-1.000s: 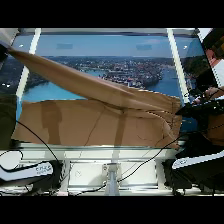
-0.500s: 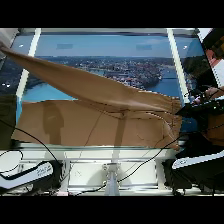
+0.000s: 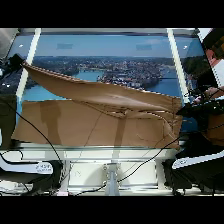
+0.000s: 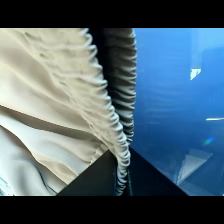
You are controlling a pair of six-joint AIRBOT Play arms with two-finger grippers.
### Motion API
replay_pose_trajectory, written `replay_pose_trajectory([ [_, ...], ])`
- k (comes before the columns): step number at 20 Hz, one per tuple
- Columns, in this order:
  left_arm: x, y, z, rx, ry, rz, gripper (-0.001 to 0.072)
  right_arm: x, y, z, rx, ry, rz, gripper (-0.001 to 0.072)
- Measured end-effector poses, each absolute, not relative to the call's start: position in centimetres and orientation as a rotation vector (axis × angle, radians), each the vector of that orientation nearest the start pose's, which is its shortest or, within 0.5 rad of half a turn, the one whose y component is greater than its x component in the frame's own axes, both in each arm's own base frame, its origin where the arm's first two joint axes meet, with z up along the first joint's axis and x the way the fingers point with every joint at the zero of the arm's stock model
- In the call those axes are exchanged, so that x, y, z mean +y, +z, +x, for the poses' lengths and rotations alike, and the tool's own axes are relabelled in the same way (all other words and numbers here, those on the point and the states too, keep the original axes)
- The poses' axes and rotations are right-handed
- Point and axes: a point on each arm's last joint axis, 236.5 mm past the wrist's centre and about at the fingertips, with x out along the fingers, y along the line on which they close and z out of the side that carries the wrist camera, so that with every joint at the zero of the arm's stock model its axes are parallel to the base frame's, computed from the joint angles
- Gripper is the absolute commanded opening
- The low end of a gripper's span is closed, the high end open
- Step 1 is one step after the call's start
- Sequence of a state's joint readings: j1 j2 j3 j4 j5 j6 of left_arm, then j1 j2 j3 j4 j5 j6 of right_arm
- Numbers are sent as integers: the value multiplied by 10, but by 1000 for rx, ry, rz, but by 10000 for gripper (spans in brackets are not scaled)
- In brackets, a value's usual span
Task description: Fold the clothes and pants, and hang the long-sleeved shirts on hangers.
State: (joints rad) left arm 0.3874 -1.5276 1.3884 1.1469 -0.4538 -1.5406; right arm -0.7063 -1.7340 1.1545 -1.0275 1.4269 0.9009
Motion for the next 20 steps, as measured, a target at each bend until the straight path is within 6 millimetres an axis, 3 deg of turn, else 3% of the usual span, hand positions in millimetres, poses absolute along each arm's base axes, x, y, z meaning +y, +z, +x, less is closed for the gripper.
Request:
replay_pose_trajectory([
  [3,179,117,517,564,310,-380,14,-105,-115,309,1501,340,701,29],
  [8,181,173,422,701,395,-236,14,-105,-115,310,1500,339,702,29],
  [11,176,182,383,779,423,-211,13,-105,-115,310,1500,336,703,29],
  [14,177,154,376,890,430,-222,13,-105,-115,310,1499,336,702,29],
  [20,175,27,410,1165,400,-285,14,-105,-115,310,1496,339,695,29],
])
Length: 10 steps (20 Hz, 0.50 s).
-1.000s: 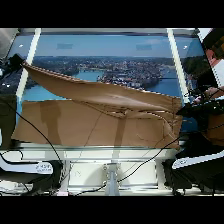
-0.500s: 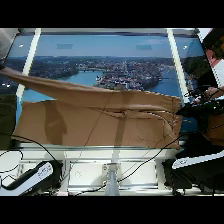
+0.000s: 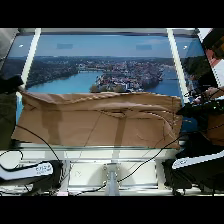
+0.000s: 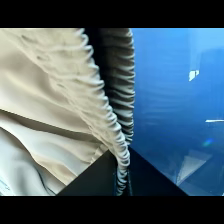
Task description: Fold the clothes and pants, and hang the long-sleeved shirts on hangers.
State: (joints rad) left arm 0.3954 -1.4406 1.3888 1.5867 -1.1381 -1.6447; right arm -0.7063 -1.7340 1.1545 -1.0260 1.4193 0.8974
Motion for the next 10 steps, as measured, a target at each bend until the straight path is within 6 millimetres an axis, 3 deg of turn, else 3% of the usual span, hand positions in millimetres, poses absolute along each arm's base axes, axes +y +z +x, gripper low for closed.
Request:
replay_pose_trajectory([
  [2,174,1,435,1141,395,-289,14,-106,-116,311,1492,333,692,30],
  [4,174,-9,466,1057,382,-273,13,-108,-117,314,1483,323,687,29],
  [7,180,-7,511,877,381,-272,14,-112,-119,318,1467,305,679,29],
  [10,187,-1,543,726,391,-300,15,-114,-120,320,1457,294,674,29],
])
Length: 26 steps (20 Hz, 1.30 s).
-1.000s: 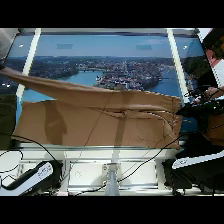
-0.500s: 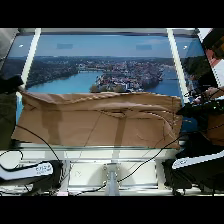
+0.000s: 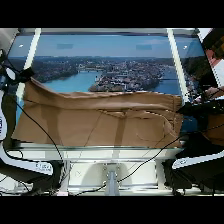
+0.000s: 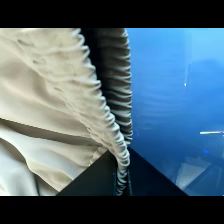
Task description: Fold the clothes and pants, and hang the long-sleeved shirts on hangers.
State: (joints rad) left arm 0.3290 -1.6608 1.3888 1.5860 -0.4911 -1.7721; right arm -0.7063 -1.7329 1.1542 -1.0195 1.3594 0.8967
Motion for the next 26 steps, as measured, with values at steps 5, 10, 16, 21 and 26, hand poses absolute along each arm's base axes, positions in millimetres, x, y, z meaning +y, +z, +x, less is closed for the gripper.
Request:
replay_pose_trajectory([
  [5,194,1,580,542,380,-308,15,-116,-121,322,1451,285,670,29],
  [10,196,-3,598,450,367,-304,37,-117,-122,322,1451,279,670,29],
  [16,196,-8,607,407,359,-303,705,-117,-122,322,1452,276,670,29],
  [21,197,-2,587,504,380,-318,695,-117,-122,322,1455,278,672,29],
  [26,230,-33,509,824,486,-395,645,-114,-121,317,1472,293,675,29],
])
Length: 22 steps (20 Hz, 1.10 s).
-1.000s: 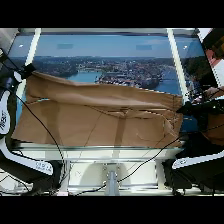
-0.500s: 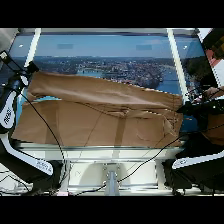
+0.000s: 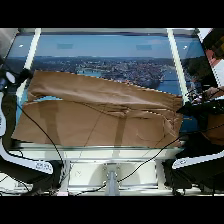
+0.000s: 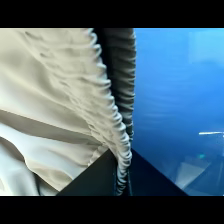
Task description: Fold the clothes and pants, and hang the long-sleeved shirts on hangers.
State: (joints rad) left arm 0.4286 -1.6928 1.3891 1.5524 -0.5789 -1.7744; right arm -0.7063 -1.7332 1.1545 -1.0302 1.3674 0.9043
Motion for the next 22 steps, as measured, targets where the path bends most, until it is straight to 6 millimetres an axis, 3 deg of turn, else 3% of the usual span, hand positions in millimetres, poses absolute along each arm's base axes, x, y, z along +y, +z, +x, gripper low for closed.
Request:
replay_pose_trajectory([
  [2,236,-48,482,918,487,-489,645,-113,-120,316,1475,296,677,30],
  [5,235,-58,463,987,419,-572,643,-112,-120,316,1476,302,678,29],
  [9,232,-68,454,1030,336,-576,641,-112,-120,316,1473,302,677,29],
  [11,229,-78,452,1054,308,-573,491,-112,-120,317,1473,302,677,29],
  [19,223,-100,448,1103,245,-549,469,-113,-120,318,1473,287,690,29],
  [22,219,-112,444,1138,231,-565,52,-113,-120,318,1475,278,701,29],
])
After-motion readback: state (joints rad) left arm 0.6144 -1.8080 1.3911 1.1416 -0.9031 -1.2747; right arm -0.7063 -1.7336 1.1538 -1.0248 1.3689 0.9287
